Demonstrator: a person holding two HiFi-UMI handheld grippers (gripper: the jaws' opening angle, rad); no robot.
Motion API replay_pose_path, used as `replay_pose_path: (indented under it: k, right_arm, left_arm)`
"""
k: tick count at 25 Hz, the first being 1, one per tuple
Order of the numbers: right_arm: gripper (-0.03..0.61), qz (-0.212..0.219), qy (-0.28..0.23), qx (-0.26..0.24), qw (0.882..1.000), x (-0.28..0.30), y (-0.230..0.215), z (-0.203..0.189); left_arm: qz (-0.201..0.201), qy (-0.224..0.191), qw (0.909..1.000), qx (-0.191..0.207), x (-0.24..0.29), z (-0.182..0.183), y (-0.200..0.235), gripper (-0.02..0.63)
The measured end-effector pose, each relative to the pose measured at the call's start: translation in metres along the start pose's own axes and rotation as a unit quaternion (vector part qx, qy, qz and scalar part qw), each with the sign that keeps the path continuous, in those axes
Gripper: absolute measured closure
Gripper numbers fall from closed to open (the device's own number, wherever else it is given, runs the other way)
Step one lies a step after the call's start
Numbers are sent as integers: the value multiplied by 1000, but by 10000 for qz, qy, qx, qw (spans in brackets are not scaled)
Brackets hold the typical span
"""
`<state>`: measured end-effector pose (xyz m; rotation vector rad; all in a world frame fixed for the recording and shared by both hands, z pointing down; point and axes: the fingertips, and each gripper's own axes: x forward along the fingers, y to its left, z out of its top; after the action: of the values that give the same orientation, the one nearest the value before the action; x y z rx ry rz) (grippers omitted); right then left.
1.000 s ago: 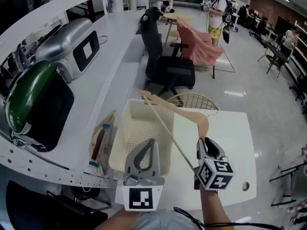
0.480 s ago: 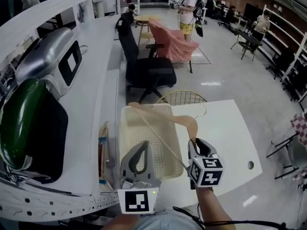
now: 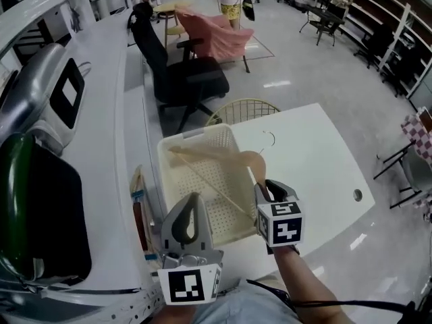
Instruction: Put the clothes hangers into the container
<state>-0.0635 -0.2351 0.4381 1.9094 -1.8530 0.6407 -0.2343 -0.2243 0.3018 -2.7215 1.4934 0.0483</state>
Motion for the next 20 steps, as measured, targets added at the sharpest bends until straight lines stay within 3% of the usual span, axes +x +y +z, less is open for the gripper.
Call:
replay_pose_path:
  k: [12, 20]
  right_arm:
    - [479, 70, 616, -181, 9979, 18, 23, -10]
    - [456, 343, 424, 10, 9985, 16, 25, 0]
  left_arm:
    - [-170, 189, 9989, -404, 4, -15, 7, 600]
    - [-177, 121, 9992, -339, 0, -9, 8, 600]
